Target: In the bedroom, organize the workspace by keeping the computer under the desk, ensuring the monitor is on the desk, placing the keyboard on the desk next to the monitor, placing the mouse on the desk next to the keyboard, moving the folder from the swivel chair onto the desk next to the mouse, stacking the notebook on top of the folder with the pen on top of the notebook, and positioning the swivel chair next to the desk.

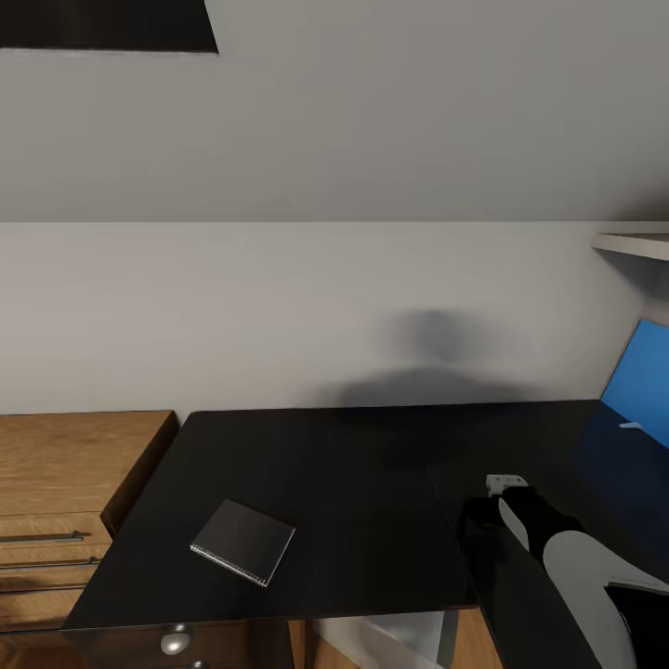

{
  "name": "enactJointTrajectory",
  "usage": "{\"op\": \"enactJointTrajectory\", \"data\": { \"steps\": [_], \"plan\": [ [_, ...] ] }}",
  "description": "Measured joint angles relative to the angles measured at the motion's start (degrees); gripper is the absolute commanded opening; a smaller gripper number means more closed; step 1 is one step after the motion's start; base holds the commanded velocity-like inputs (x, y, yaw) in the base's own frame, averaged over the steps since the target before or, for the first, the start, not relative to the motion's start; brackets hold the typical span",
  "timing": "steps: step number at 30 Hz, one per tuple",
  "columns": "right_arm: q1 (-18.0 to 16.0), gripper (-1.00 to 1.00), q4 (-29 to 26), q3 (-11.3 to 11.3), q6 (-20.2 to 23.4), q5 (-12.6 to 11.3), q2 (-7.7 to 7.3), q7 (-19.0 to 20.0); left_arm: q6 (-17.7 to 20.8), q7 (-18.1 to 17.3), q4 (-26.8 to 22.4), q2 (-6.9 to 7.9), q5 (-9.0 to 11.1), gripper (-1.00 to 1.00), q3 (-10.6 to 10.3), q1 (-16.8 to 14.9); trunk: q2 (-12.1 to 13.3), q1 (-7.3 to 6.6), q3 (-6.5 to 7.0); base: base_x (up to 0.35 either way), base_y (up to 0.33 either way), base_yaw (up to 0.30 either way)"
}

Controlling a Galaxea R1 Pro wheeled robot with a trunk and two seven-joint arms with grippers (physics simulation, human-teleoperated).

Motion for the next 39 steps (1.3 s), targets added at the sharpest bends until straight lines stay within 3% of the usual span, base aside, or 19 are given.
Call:
{"op": "enactJointTrajectory", "data": {
  "steps": [23, 39],
  "plan": [
    [0.0, -1.0, -0.18, -0.02, 0.01, -0.68, -0.15, 0.19, 0.0, 0.0, 0.02, 0.19, 1.57, 1.0, -0.05, -0.01, 0.0, 0.13, 0.0, 0.0, 0.0, 0.0],
    [0.05, -1.0, -1.41, -0.26, 0.06, -0.8, -0.13, 0.04, 0.0, 0.0, 0.01, 0.16, 1.6, 1.0, -0.05, -0.01, 6.41, -3.3, 2.86, 0.0, 0.0, 0.0]
  ]
}}
